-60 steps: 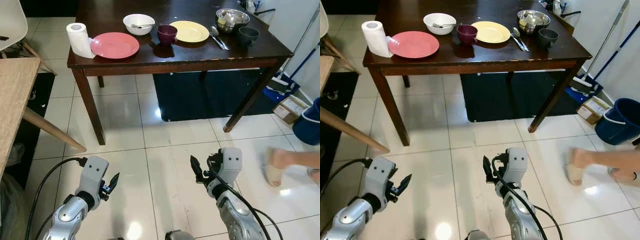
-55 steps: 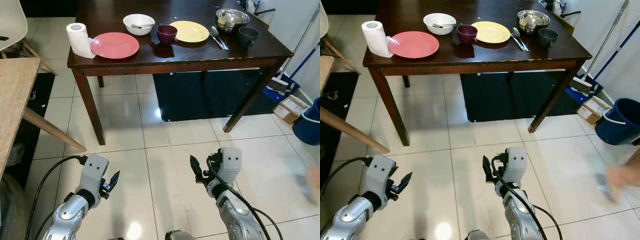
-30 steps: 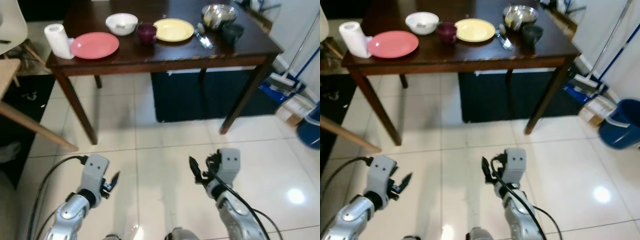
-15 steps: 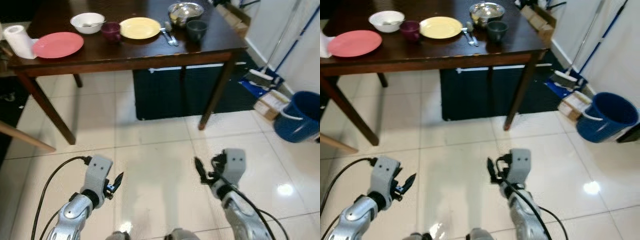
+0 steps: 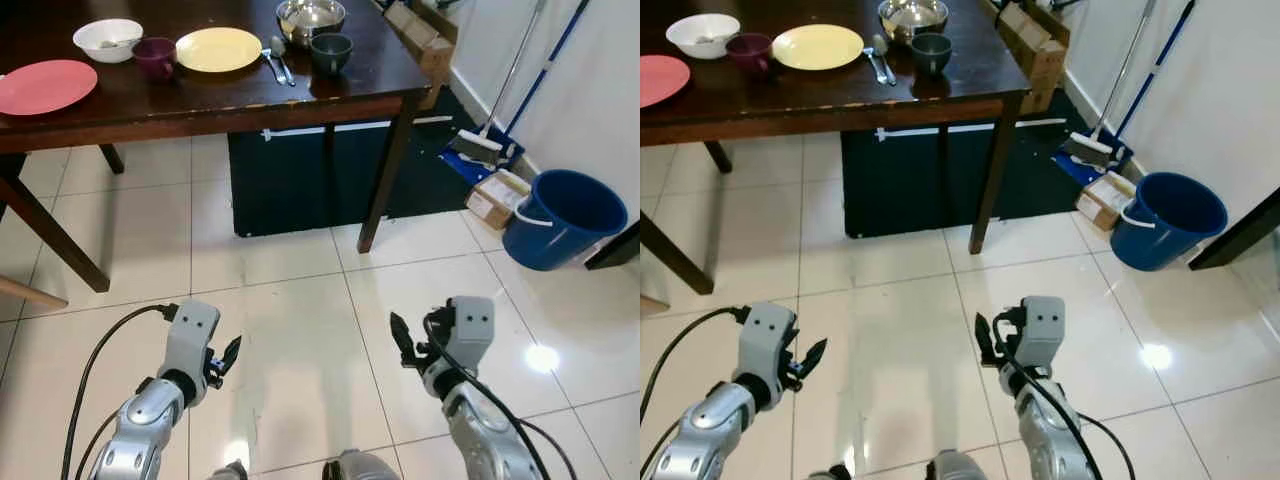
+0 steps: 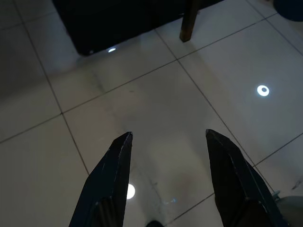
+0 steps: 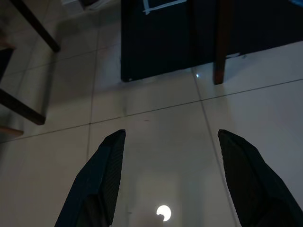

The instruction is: Setting the table

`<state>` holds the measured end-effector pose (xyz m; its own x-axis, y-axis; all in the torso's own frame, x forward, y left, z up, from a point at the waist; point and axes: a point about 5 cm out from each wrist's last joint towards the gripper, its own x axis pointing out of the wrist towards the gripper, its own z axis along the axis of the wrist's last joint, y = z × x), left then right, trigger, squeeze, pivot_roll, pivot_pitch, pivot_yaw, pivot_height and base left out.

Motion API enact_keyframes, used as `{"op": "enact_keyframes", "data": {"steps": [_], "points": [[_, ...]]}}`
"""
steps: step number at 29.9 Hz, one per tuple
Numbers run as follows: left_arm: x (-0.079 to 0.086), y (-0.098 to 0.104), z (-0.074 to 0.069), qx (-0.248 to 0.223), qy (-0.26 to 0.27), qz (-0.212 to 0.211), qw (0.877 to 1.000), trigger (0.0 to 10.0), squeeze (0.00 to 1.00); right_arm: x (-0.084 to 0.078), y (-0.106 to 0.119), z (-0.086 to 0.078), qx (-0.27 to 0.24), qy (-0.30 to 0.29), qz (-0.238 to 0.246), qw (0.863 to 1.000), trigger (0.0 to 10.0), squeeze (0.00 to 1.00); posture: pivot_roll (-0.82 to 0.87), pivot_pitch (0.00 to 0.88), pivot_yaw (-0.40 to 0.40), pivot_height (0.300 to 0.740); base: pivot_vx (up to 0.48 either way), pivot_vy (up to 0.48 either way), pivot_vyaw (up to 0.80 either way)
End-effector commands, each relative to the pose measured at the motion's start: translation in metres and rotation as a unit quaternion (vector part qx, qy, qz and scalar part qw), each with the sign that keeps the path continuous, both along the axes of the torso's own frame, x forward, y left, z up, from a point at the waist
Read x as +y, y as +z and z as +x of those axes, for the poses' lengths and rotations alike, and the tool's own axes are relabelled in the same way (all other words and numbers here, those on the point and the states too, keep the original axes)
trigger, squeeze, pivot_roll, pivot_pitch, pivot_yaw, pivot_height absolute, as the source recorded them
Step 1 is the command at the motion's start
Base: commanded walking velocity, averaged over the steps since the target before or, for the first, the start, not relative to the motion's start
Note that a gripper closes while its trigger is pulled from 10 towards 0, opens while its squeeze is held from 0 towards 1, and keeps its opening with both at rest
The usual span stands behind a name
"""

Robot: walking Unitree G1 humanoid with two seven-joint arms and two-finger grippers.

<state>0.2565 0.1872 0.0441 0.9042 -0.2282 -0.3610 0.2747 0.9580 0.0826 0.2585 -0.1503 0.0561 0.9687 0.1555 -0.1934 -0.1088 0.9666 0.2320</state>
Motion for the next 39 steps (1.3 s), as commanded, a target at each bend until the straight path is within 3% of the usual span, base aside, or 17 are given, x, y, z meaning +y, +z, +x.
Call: {"op": "enact_keyframes", "data": {"steps": [1, 6, 11, 12, 15, 20, 25, 29, 34, 39], "points": [[0.005, -0.008, -0.005, 0.019, 0.003, 0.004, 1.000, 10.0, 0.00, 0.001, -0.004, -0.004, 0.011, 0.001, -0.002, 1.000, 10.0, 0.00, -0.17, 0.101, 0.019, 0.740, 0.000, 0.000, 0.00], [-0.001, 0.002, -0.005, -0.013, -0.029, 0.008, 0.999, 10.0, 0.00, -0.001, 0.001, -0.004, -0.009, 0.006, -0.033, 0.999, 10.0, 0.00, -0.17, 0.103, 0.016, 0.740, 0.000, 0.000, 0.00], [-0.009, 0.023, 0.001, -0.065, -0.043, 0.028, 0.997, 10.0, 0.00, -0.007, 0.020, 0.000, -0.047, -0.001, -0.050, 0.998, 10.0, 0.00, -0.17, 0.103, 0.018, 0.740, 0.000, 0.000, 0.00], [-0.014, 0.041, 0.008, -0.085, -0.019, 0.005, 0.996, 10.0, 0.00, -0.016, 0.039, 0.007, -0.075, -0.015, -0.036, 0.996, 10.0, 0.00, -0.17, 0.107, 0.027, 0.740, 0.000, 0.000, 0.00], [-0.017, 0.054, 0.014, -0.103, -0.004, -0.006, 0.995, 10.0, 0.00, -0.021, 0.066, 0.015, -0.121, -0.009, -0.023, 0.992, 10.0, 0.00, -0.18, 0.107, 0.033, 0.740, 0.000, 0.000, 0.00], [-0.026, 0.064, 0.018, -0.128, -0.027, -0.015, 0.991, 10.0, 0.00, -0.024, 0.083, 0.020, -0.151, -0.020, -0.028, 0.988, 10.0, 0.00, -0.18, 0.104, 0.031, 0.740, 0.000, 0.000, 0.00], [-0.047, 0.074, 0.017, -0.155, -0.071, -0.027, 0.985, 10.0, 0.00, -0.035, 0.074, 0.016, -0.127, -0.041, -0.016, 0.991, 10.0, 0.00, -0.18, 0.100, 0.028, 0.740, 0.000, 0.000, 0.00], [-0.052, 0.074, 0.019, -0.154, -0.062, -0.028, 0.986, 10.0, 0.00, -0.037, 0.072, 0.014, -0.120, -0.040, -0.017, 0.992, 10.0, 0.00, -0.19, 0.097, 0.038, 0.740, 0.000, 0.000, 0.00], [-0.056, 0.074, 0.022, -0.160, -0.070, -0.020, 0.984, 10.0, 0.18, -0.033, 0.068, 0.012, -0.111, -0.031, -0.017, 0.993, 10.0, 0.00, -0.19, 0.090, 0.039, 0.740, 0.188, 0.000, 0.00], [-0.057, 0.073, 0.021, -0.163, -0.074, -0.016, 0.984, 10.0, 0.22, -0.030, 0.065, 0.012, -0.106, -0.023, -0.017, 0.994, 10.0, 0.00, -0.19, 0.084, 0.040, 0.740, 0.411, 0.000, 0.00]]}}
